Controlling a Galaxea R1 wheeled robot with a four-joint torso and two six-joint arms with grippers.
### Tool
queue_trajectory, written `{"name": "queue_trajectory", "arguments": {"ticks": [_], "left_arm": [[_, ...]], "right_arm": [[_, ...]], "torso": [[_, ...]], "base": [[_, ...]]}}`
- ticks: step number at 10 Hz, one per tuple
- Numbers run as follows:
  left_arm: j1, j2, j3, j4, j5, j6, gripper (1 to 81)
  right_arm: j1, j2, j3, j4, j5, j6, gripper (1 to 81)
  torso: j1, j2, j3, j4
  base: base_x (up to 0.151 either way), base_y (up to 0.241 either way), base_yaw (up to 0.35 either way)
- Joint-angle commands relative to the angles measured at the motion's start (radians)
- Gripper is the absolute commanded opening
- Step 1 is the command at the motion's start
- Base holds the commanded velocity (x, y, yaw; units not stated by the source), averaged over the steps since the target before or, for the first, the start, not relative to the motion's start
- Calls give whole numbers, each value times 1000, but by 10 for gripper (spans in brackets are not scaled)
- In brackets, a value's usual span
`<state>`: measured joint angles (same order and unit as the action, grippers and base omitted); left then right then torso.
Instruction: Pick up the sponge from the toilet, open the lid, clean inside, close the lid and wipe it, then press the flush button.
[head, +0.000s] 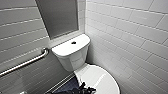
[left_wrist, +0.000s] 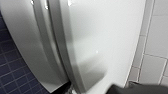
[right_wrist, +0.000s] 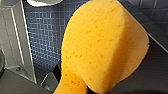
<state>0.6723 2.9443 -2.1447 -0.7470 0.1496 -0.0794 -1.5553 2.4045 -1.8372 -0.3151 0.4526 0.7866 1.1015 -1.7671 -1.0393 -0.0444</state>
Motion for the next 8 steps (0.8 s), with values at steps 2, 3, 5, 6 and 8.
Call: {"name": "queue_trajectory", "arguments": {"ticks": [2, 3, 5, 6, 8], "left_arm": [[-96, 49, -6, 12, -48, 23, 811], [-93, 58, -11, 14, -61, 27, 811], [-105, 70, 9, 25, -68, 32, 811], [-112, 64, 34, 28, -71, 32, 811], [-131, 11, 149, 28, -111, 29, 811]], "right_arm": [[10, -37, 12, -29, -40, 3, 10], [11, -37, 12, -29, -38, 3, 10], [13, -40, 18, -27, -19, 5, 10], [13, -39, 15, -27, -12, 6, 10], [16, -31, 7, -27, -14, 6, 10]], "torso": [[0, 0, 0, 0], [0, 0, 0, 0], [0, 0, 0, 0], [0, 0, 0, 0], [0, 0, 0, 0]], "base": [[0, 0, 0], [0, 0, 0], [0, 0, 0], [0, 0, 0], [0, 0, 0]]}}
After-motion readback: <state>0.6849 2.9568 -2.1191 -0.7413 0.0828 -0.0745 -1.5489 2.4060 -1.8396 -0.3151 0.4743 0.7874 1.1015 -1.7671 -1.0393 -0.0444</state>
